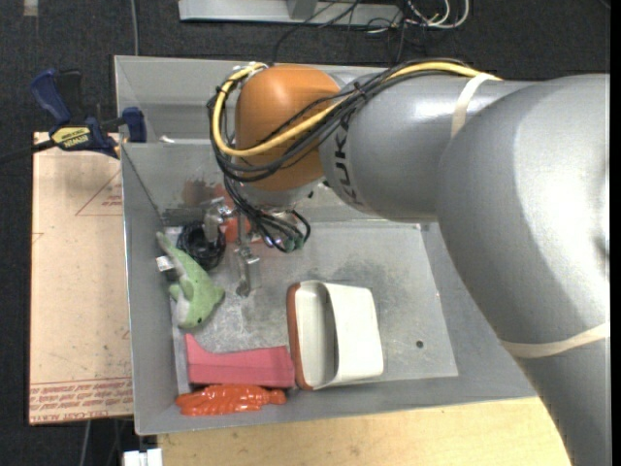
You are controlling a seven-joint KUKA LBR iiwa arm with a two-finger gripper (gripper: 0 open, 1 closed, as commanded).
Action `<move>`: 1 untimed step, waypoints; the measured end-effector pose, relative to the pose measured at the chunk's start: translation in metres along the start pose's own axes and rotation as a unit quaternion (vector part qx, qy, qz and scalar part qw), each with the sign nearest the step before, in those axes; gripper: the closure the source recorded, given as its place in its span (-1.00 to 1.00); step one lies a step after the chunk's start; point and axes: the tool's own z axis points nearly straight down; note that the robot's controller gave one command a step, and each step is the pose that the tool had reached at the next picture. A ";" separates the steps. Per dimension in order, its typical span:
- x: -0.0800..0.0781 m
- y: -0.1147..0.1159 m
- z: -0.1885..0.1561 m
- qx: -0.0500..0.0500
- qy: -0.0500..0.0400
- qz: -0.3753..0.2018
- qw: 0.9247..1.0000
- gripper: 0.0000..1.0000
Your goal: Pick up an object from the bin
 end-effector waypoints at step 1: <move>-0.012 -0.004 0.035 -0.002 -0.001 -0.154 0.988 1.00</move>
Offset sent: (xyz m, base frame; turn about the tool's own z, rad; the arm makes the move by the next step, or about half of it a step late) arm 0.0000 0.0000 0.0000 0.0000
